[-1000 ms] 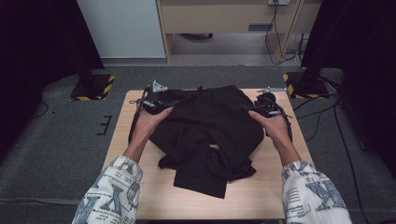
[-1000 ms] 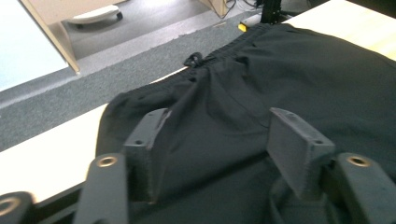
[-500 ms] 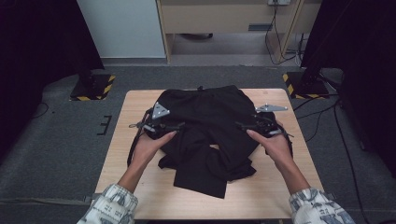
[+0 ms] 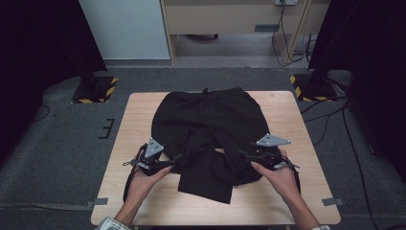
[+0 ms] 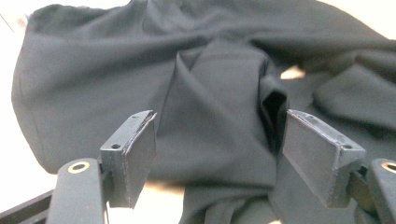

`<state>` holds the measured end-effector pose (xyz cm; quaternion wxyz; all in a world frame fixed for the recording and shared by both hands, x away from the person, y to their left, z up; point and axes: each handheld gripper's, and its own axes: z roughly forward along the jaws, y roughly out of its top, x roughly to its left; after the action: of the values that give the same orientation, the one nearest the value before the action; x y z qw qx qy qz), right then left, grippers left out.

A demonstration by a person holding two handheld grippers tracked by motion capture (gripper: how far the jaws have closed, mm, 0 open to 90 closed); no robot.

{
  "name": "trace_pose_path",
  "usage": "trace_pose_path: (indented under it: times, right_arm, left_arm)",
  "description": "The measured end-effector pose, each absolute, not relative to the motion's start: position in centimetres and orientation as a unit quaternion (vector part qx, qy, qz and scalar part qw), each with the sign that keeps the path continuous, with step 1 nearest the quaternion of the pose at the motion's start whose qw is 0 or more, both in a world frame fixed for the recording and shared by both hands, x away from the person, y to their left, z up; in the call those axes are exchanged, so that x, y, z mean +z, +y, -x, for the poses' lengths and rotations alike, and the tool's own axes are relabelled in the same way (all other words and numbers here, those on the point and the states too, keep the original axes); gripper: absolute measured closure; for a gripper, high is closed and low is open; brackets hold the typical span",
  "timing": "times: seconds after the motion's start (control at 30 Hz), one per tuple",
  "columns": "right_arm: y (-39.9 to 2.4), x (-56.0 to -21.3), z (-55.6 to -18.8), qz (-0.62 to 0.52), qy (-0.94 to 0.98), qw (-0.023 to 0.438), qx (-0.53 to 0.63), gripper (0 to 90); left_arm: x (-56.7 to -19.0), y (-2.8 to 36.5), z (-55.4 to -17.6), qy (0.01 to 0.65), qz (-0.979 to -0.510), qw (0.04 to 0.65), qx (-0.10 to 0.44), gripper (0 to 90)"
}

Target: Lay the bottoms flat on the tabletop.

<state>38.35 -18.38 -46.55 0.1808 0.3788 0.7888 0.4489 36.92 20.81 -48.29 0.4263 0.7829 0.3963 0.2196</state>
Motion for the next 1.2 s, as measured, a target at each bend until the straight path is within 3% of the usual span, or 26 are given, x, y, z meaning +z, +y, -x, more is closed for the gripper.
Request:
trace_pose_path:
  times: [0.33, 0.4, 0.53, 0.67, 0.77, 1.07, 1.13, 1.2]
  right_arm:
    - [-15.3, -49.2, -35.7, -0.349, 0.816, 0.172, 0.428, 38.7]
    - [-14.7, -49.9, -35.8, -0.342, 0.831, 0.185, 0.398, 51.6]
    - [-14.6, -50.5, -36.2, -0.341, 0.841, 0.177, 0.381, 84.3]
    - [-15.9, -50.2, -36.5, -0.357, 0.83, 0.171, 0.393, 87.0]
    - [-17.6, -49.8, -36.7, -0.371, 0.821, 0.187, 0.392, 87.1]
    - [-23.1, -50.4, -38.3, -0.44, 0.79, 0.219, 0.367, 85.8]
    - [-23.3, -50.4, -38.4, -0.443, 0.783, 0.216, 0.38, 77.3]
    - [-23.0, -49.8, -38.2, -0.44, 0.777, 0.218, 0.394, 62.5]
  left_arm:
    - [-51.1, 20.1, -36.8, 0.404, -0.805, 0.387, 0.198, 29.4]
    - [-51.4, 20.0, -37.1, 0.408, -0.808, 0.379, 0.195, 33.5]
    - [-51.8, 19.9, -37.2, 0.402, -0.825, 0.351, 0.185, 56.9]
    - [-52.1, 20.3, -37.7, 0.407, -0.831, 0.331, 0.182, 77.0]
    - [-52.2, 20.8, -38.2, 0.413, -0.831, 0.328, 0.174, 85.1]
    - [-51.3, 24.3, -38.2, 0.449, -0.803, 0.333, 0.206, 84.7]
    - [-51.4, 25.0, -38.1, 0.462, -0.792, 0.348, 0.193, 74.5]
    - [-51.1, 25.0, -37.4, 0.462, -0.787, 0.347, 0.216, 64.0]
